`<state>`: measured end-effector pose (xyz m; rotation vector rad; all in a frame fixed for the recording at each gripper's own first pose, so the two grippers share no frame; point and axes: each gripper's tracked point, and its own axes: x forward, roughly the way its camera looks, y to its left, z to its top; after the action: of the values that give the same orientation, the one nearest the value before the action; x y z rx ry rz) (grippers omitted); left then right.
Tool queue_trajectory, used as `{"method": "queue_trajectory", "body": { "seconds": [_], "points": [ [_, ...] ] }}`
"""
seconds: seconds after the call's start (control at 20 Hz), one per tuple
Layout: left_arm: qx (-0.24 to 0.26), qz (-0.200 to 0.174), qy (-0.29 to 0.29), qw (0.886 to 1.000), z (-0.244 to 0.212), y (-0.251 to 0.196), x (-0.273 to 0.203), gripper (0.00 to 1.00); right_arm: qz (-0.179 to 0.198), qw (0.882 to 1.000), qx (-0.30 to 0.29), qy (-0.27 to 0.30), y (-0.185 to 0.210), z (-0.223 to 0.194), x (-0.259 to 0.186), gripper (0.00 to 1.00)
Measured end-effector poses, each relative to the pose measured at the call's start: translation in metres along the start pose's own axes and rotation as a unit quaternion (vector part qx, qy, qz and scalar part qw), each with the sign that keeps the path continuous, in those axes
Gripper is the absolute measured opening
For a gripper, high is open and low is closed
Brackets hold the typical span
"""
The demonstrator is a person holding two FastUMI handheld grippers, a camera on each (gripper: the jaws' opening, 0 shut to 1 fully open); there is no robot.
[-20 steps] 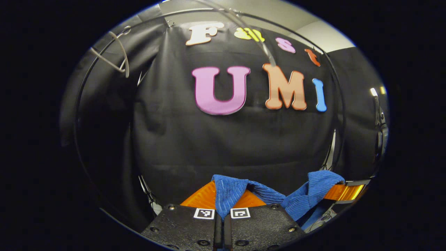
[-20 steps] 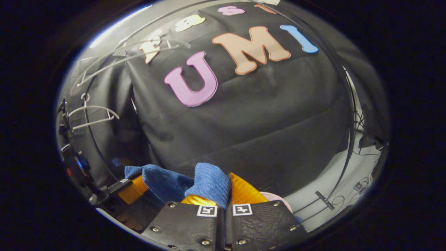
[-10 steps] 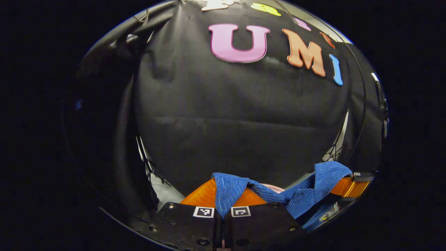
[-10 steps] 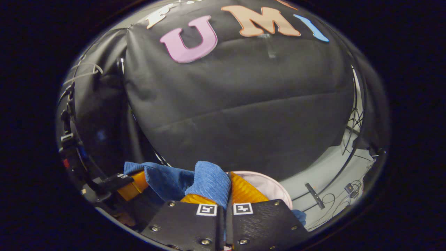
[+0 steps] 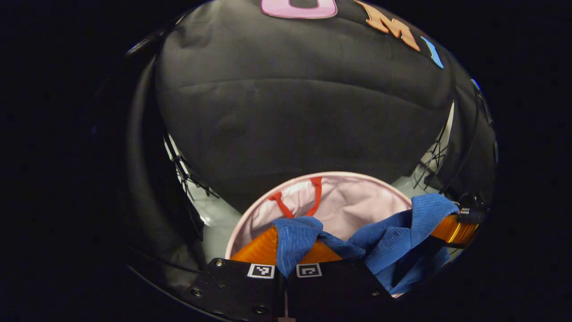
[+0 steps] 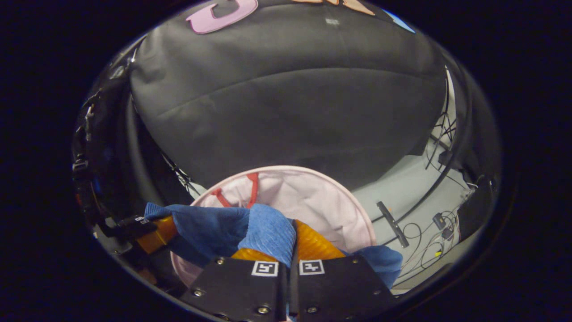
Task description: Grasp the clothes on the hanger with both hands and then place them into the laundry hamper below.
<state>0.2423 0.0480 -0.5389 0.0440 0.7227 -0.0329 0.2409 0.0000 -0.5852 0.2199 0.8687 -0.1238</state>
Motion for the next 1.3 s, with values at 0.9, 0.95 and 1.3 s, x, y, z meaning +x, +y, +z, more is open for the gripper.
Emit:
{"method": "queue_trajectory", "body": {
  "seconds": [0.9, 0.95, 1.3],
  "points": [
    [0.0, -0.022, -0.026, 0.999, 0.037, 0.01, -0.11, 0.97, -0.045, 0.995, -0.021, -0.082, -0.018, 0.037, -0.14, 0.95],
    [-0.004, -0.02, -0.044, 0.999, 0.053, 0.013, -0.126, 0.97, -0.044, 0.994, -0.021, -0.096, -0.016, 0.044, -0.151, 1.0],
    [-0.008, -0.017, -0.169, 0.985, 0.15, 0.028, -0.237, 0.96, -0.038, 0.977, -0.026, -0.21, 0.006, 0.12, -0.266, 0.99]
  ]
}}
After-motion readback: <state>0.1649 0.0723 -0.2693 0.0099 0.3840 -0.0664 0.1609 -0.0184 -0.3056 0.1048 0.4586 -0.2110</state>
